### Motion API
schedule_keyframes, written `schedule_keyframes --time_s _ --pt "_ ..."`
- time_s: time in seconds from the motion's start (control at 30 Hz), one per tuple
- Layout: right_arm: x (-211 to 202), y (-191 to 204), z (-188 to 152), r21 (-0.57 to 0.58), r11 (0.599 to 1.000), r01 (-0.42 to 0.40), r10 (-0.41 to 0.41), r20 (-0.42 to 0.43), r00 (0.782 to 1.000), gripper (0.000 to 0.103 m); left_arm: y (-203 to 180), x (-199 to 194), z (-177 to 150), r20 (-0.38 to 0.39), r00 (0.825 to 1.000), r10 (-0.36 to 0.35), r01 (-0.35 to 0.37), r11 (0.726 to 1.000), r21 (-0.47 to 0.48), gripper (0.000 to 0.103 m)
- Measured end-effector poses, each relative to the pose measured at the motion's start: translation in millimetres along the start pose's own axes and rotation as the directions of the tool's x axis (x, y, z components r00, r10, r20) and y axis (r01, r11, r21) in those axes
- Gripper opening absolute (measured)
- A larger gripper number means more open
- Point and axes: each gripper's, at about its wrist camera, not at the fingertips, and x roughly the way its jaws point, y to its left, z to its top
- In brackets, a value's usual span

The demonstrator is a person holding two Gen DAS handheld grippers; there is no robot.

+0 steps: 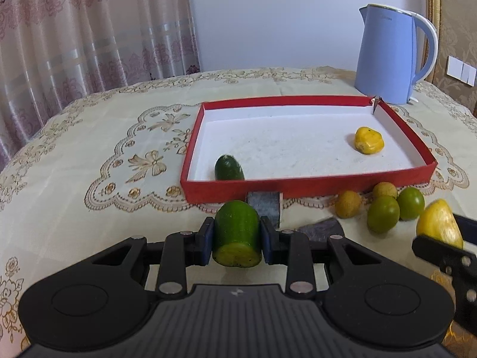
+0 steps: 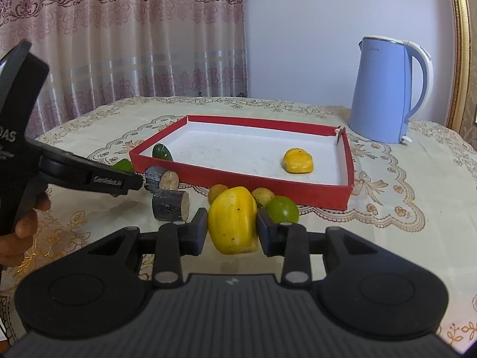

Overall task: Organize fruits
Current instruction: 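Carry the cucumber chunk into the red tray and open the left gripper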

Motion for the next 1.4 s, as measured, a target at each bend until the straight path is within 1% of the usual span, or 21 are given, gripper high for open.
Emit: schedule_keyframes --time_s 0.67,0.9,1.07,1.23,1.4 --pt "0 -10 0 0.017 1.000 0.002 -0.002 -0.003 1.000 0.033 -23 49 60 0.004 0.999 0.034 -0.034 0.999 0.034 0.031" --pt "0 -11 1 0.019 1.000 0.005 -0.005 -0.007 1.000 0.033 -41 80 84 -0.007 0.998 0.065 -0.065 0.995 0.075 0.031" --pt "-1 -13 2 0.022 1.000 0.011 -0.011 -0.006 1.000 0.033 -53 100 93 -0.023 0.996 0.082 -0.080 0.992 0.102 0.031" --pt "0 -16 2 0.022 1.000 0.018 -0.017 -0.008 1.000 0.033 -59 118 101 -0.049 0.995 0.091 -0.085 0.990 0.108 0.031" --pt "1 -18 3 0.025 0.999 0.023 -0.023 -0.010 1.000 0.033 -64 127 106 -0.040 0.996 0.083 -0.078 0.990 0.114 0.031"
